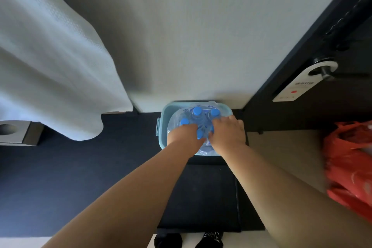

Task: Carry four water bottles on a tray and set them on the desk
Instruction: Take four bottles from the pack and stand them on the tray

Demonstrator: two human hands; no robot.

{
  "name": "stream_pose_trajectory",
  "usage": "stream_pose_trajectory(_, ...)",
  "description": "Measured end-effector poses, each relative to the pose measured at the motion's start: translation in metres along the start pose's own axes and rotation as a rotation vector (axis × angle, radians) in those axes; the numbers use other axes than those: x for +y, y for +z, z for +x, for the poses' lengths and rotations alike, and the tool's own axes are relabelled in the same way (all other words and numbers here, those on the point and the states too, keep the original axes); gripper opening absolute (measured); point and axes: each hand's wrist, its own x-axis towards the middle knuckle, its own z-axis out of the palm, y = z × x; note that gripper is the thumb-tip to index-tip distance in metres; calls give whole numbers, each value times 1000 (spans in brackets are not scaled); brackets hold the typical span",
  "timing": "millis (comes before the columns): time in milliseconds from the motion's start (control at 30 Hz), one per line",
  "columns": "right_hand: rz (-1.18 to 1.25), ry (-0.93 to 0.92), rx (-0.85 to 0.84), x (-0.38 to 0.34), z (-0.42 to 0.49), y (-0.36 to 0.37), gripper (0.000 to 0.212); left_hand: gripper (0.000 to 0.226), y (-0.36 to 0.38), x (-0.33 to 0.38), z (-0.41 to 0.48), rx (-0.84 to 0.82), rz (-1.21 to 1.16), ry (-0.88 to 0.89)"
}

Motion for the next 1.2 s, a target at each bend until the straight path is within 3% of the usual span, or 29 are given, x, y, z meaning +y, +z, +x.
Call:
stream_pose_trajectory(133,-38,1,-43,2,0,13,31,23,10,-6,-2,33,-22,10)
stream_pose_trajectory(400,57,-28,82,9,-2,8,31,9,4,-7,-12,98,-155,66)
stream_pose_trajectory(667,246,24,234,16,-21,-44,31,21,-42,4,-44,264,-354,77)
stream_pose_trajectory(833,333,-7,330,19,-33,-83,33,29,-84,11,-66,443,-490,190)
stream_pose_trajectory(933,352,-22,361,15,-43,-103,35,25,-102,10,-79,431,-604,186)
stream_pose_trajectory(1200,369,-172,460,-1,-96,-144,32,28,-126,-13,-135,505,-629,264)
